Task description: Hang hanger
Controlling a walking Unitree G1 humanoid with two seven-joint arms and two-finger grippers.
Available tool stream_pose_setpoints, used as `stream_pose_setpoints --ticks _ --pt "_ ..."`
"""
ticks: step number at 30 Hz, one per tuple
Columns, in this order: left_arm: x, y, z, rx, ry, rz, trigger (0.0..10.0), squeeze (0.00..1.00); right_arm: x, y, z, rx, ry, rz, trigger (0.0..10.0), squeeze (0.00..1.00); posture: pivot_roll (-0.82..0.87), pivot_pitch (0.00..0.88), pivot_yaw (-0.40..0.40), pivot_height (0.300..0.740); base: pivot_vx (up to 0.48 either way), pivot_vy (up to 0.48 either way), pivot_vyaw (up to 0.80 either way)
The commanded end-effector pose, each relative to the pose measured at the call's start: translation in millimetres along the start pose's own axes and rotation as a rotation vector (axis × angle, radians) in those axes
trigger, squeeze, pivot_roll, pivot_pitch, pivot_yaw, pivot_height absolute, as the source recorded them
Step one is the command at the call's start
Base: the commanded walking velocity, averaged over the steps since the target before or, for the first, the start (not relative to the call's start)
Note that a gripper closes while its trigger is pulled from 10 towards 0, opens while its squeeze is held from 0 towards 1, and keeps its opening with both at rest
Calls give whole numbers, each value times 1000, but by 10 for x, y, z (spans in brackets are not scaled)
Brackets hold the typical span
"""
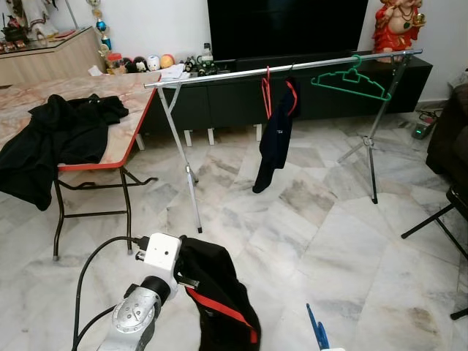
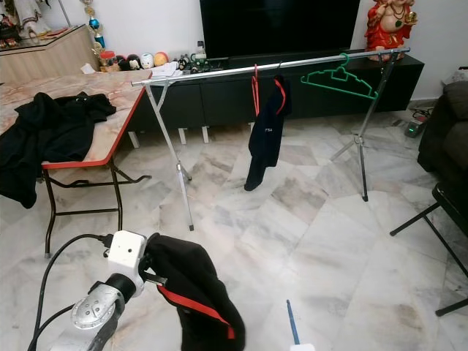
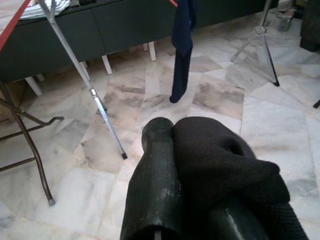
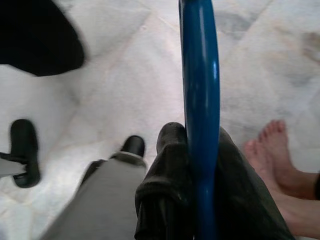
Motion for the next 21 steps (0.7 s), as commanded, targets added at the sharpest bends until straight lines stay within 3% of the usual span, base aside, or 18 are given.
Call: stream_pose_setpoints --ticks 1,2,4,6,8,13,21 --pt "36 -4 -2 1 15 -10 10000 0 27 -42 -8 15 0 -1 10000 0 -69 17 79 740 0 0 0" --pt "18 1 -2 0 11 -12 10000 0 18 -28 -5 9 -6 -4 10000 0 -70 14 81 740 0 0 0" --pt "8 3 -3 -1 9 -14 10000 0 -152 -70 -9 -1 -32 21 10000 0 -70 14 81 740 0 0 0" --pt "6 2 -5 -1 8 -15 10000 0 -483 -180 -39 -1 -80 73 10000 0 -70 9 82 740 0 0 0" --pt "5 1 -6 -1 6 -17 10000 0 -664 -218 -65 -11 -104 109 10000 0 -70 9 82 740 0 0 0" --pt "7 -5 -10 2 3 -18 10000 0 -677 -202 -69 -28 -91 90 10000 0 -71 2 86 740 0 328 0" --pt "-17 8 -2 0 -10 -15 10000 0 -524 -125 -48 -54 -58 89 10000 0 -70 4 89 740 0 480 0"
Point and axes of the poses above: a point about 5 cm out from each wrist's last joint towards the gripper, its own z axis pointing out of the wrist towards the gripper, its own y axis along the axis of the wrist's last joint, x = y × z, the point moved 3 cm from there along z, pointing out of the wrist towards the gripper, and after that the axes turned 13 degrees about z, right-handed, at the moved point
